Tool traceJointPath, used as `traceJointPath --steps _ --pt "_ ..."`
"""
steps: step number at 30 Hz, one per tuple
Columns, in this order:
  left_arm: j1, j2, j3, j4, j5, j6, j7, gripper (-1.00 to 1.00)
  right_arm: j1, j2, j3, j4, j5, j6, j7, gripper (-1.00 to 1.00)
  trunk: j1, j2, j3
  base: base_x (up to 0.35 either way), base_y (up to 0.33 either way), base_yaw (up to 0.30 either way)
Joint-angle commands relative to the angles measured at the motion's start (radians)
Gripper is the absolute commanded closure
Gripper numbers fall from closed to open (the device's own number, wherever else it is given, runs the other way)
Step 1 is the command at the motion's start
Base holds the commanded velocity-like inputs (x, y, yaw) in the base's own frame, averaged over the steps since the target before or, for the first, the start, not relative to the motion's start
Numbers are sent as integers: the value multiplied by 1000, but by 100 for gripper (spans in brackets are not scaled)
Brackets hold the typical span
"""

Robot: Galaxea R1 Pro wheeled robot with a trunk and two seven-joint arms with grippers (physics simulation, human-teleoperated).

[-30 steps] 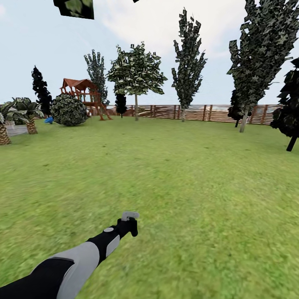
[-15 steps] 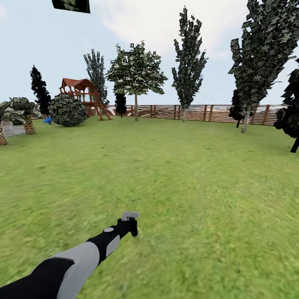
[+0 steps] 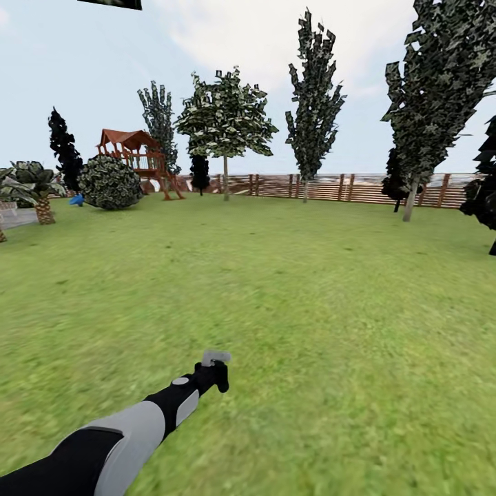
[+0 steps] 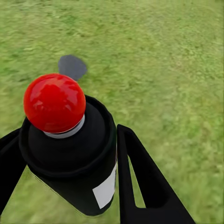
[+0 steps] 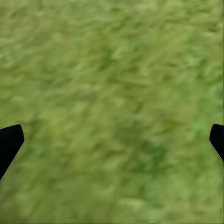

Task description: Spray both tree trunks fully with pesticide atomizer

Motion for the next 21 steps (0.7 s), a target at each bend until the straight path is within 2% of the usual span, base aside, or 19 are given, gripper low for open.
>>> traceJointPath --steps 1,17,21 --pt "-1 0 -5 1 5 -4 -2 100 -2 0 1 5 -2 -7 4 -100 1 -1 -1 350 0 0" --pt "-1 -1 -5 1 5 -4 -2 100 -2 0 1 5 -2 -7 4 -100 1 -1 -1 350 0 0" --pt "-1 -1 -5 1 5 -4 -2 100 13 1 1 5 -2 -7 4 -100 1 -1 -1 350 0 0"
